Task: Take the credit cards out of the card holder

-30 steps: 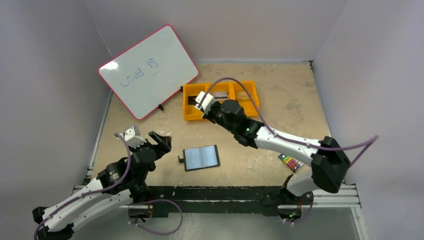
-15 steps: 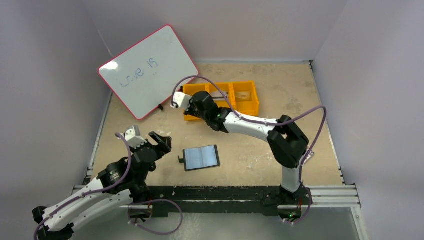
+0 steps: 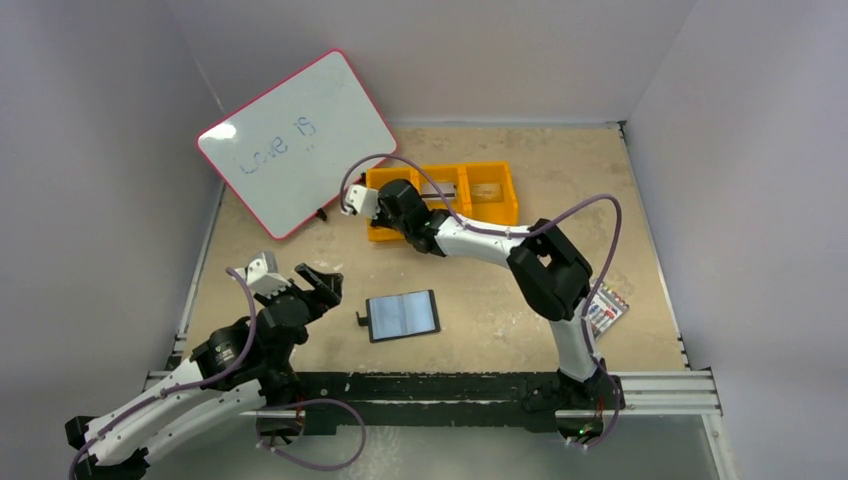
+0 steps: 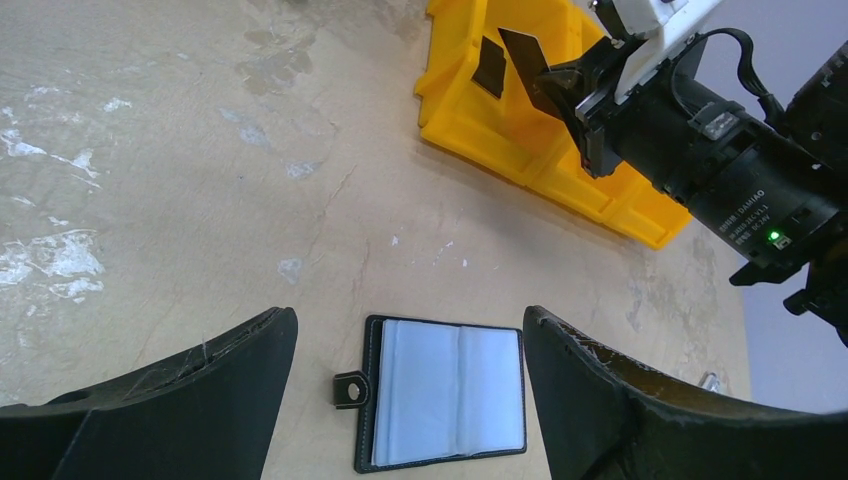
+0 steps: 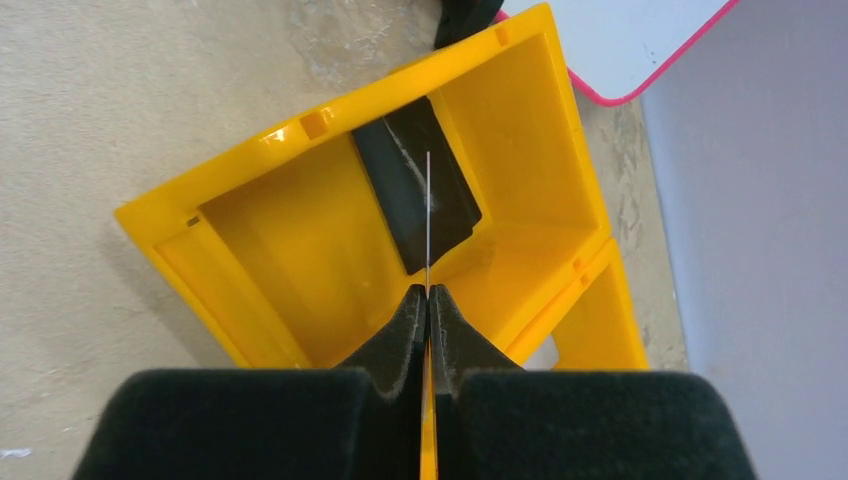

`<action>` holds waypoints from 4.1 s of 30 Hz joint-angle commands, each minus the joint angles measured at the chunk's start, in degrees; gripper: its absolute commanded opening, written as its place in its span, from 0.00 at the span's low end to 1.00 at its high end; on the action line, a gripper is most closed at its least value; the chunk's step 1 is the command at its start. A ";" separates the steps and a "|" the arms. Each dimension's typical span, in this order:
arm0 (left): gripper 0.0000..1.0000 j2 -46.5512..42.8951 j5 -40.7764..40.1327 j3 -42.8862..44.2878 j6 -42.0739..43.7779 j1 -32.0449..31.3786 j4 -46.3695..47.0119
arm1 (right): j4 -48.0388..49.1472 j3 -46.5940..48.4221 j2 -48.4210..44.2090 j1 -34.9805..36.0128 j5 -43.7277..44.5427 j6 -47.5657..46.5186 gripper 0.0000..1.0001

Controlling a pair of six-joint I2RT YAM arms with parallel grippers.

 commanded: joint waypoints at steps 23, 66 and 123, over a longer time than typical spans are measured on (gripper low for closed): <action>0.82 -3.41 -0.16 0.69 1.14 -0.79 0.70 | 5.04 13.93 13.66 -2.93 2.71 -16.89 0.07; 0.81 -4.38 -1.99 1.19 -0.94 -2.17 -1.47 | -8.65 23.22 11.30 -9.90 -14.55 34.63 0.19; 0.80 -3.10 -2.12 0.68 -1.01 -2.11 -1.33 | -1.89 12.83 12.76 -5.92 -4.11 14.43 0.37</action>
